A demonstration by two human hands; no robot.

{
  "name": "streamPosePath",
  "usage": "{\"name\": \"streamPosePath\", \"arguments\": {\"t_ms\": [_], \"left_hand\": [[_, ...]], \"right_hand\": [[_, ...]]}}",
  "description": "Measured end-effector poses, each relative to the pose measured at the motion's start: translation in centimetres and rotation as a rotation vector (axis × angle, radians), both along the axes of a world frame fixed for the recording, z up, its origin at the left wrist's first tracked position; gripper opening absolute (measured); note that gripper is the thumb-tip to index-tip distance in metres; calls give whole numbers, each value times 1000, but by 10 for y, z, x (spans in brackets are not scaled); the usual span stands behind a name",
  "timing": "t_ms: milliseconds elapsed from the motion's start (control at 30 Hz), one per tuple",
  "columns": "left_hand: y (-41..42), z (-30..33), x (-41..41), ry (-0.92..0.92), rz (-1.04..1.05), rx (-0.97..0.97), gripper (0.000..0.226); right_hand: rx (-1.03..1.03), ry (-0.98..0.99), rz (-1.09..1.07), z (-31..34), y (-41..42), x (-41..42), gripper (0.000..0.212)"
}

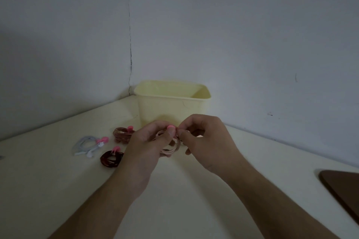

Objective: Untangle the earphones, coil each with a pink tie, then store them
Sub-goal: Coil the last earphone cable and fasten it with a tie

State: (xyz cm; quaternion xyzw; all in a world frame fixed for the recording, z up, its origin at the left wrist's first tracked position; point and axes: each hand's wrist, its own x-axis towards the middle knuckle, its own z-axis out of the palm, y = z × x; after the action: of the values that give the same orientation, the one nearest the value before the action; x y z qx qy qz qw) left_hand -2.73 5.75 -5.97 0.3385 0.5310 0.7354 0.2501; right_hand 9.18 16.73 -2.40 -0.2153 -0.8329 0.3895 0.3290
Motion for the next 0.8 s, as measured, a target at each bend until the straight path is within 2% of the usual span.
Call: {"name": "streamPosePath", "arguments": {"t_ms": [167,300,433,500,667,800], "left_hand": [[0,1,-5,-162,-40,34,15],[2,-3,-8,-95,28,12,15],[3,-5,-3,-40,70,-15,22],[2,-5,-2,-22,111,-31,24],[2,-4,0,48,185,-71,16],[1,-2,-3,10,154,-85,12]], "right_hand": [[61,-35,11,-1,-3,-1,16],[183,-51,6,0,-9,-1,14],[103,-91,6,-2,-12,-1,9],[35,-104,6,-4,-12,-3,14],[-31,-53,2,-8,-9,-6,18],[-9,-44,-16,-11,-7,-7,18]]}}
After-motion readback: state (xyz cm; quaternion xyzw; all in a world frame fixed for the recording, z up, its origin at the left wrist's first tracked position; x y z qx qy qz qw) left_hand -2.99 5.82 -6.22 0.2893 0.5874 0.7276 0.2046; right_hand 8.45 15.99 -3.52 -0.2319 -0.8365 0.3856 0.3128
